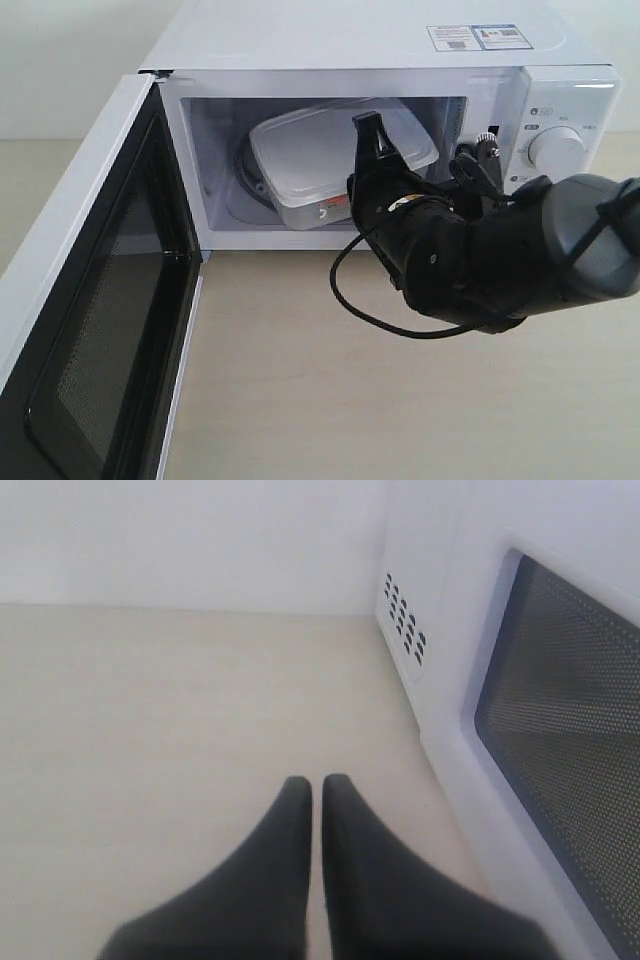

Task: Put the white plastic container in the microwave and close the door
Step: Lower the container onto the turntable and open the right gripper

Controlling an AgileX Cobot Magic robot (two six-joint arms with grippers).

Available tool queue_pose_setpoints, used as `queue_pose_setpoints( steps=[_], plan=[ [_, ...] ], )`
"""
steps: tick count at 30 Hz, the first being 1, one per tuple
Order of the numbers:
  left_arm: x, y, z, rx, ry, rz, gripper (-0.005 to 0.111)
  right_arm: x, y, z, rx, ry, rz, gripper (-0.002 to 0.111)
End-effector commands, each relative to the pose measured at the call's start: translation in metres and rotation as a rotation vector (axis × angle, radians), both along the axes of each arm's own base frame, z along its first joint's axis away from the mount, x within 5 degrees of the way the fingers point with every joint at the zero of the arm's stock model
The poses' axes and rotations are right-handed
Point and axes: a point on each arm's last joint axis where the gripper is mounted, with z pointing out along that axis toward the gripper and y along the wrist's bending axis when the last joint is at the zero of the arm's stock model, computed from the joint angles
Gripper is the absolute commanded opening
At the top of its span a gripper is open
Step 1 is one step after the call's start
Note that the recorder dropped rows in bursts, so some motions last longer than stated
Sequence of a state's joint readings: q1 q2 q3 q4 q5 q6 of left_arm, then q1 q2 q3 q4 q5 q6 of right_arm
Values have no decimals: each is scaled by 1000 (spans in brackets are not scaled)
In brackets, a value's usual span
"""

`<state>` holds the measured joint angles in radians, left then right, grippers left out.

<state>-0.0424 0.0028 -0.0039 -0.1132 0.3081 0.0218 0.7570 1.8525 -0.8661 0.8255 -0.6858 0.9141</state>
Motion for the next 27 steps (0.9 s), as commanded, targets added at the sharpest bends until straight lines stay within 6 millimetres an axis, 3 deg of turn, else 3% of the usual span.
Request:
queue_pose_setpoints(
  steps=[1,9,23,27],
  plan=[
    [0,0,-1,-10,-1,4,4,10,-9,7,5,-35,-37,0],
    [0,0,-1,-10,-1,4,4,21,-5,13,17,-54,-27,0],
    [0,0,-1,-10,-1,4,4,35,10,2,-19,-68,11,2],
    [0,0,-1,-10,-1,4,4,36,8,1,-5,-61,-14,48]
  ],
)
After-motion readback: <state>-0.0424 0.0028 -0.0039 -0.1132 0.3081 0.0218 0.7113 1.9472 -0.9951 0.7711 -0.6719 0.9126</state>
